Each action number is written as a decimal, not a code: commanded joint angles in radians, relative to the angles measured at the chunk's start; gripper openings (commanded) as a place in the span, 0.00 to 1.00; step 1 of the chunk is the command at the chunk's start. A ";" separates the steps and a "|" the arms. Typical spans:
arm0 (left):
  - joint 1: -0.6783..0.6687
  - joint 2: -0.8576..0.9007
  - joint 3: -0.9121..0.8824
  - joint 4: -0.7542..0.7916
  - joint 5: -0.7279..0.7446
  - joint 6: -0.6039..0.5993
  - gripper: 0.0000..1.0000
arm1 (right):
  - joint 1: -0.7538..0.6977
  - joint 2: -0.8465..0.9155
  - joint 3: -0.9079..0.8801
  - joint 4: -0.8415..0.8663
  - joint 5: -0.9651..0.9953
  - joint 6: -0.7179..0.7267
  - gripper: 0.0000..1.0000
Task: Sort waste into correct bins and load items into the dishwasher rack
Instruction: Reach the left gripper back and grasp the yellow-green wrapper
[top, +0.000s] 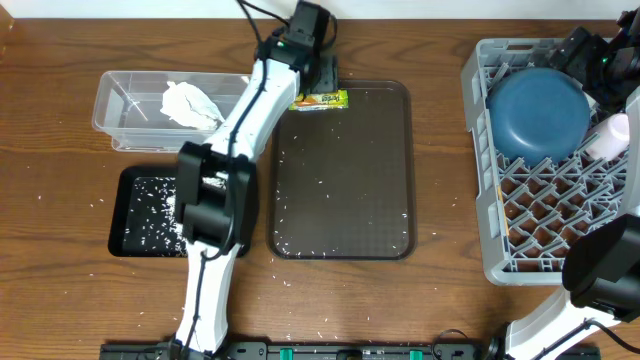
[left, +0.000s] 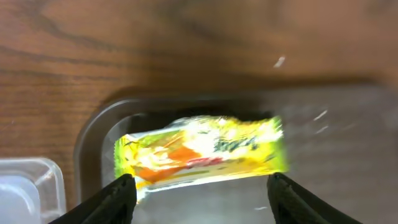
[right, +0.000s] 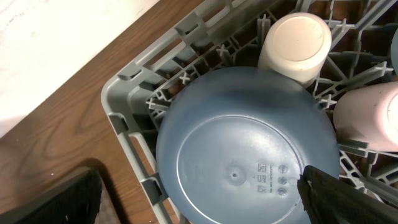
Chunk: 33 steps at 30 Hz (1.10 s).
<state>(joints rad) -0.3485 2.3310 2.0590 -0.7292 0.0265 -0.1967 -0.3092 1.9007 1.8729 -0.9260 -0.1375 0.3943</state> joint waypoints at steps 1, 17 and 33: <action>0.002 0.002 0.003 -0.029 -0.019 0.316 0.70 | -0.004 -0.019 0.016 -0.002 0.006 0.009 0.99; 0.002 0.004 -0.040 -0.059 0.094 0.658 0.74 | -0.004 -0.019 0.016 -0.002 0.006 0.009 0.99; 0.003 0.093 -0.047 0.056 0.093 0.795 0.63 | -0.004 -0.019 0.016 -0.002 0.006 0.009 0.99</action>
<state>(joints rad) -0.3489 2.3898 2.0216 -0.6823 0.1062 0.5678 -0.3092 1.9007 1.8729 -0.9260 -0.1375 0.3943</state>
